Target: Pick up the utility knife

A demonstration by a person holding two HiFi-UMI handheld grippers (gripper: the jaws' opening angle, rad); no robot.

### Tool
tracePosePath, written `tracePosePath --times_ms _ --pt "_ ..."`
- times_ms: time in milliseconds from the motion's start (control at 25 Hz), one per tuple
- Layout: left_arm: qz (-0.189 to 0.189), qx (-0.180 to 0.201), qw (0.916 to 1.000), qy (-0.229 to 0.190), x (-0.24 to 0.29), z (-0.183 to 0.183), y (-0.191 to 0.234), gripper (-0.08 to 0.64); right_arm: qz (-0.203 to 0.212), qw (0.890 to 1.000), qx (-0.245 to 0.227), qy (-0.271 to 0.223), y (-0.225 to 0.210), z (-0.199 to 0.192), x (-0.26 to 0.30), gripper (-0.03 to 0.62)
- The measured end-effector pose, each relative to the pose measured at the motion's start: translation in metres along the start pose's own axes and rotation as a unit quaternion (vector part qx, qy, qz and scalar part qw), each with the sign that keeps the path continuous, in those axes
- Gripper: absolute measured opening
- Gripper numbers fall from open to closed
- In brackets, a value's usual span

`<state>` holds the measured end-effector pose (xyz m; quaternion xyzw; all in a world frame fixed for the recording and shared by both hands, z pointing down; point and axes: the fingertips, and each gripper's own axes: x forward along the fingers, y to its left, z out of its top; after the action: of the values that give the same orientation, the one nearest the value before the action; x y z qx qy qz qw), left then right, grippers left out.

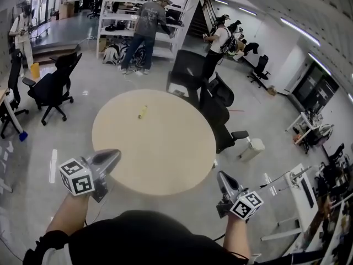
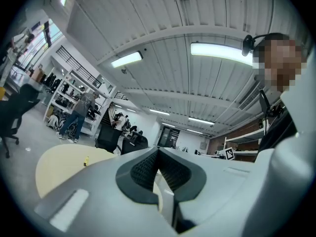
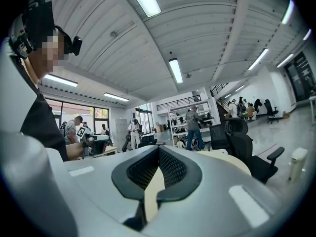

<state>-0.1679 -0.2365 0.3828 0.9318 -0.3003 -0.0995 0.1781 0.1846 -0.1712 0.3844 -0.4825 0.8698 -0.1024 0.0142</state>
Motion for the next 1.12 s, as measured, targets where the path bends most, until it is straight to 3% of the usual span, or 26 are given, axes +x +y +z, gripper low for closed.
tracePosePath --times_ms 200,720,1120 --pt "0.032 -0.002 0.9994 0.009 0.045 -0.011 0.006 -0.005 0.026 1.000 0.007 0.003 -0.054 -0.002 0.018 0.014" --pt "0.103 0.016 0.9945 -0.013 0.183 -0.032 -0.045 -0.005 0.118 0.993 0.000 0.002 -0.220 0.034 0.033 0.015" --pt "0.143 0.015 0.9896 -0.002 0.208 -0.038 -0.039 -0.005 0.153 0.988 0.022 0.013 -0.258 0.027 0.063 0.015"
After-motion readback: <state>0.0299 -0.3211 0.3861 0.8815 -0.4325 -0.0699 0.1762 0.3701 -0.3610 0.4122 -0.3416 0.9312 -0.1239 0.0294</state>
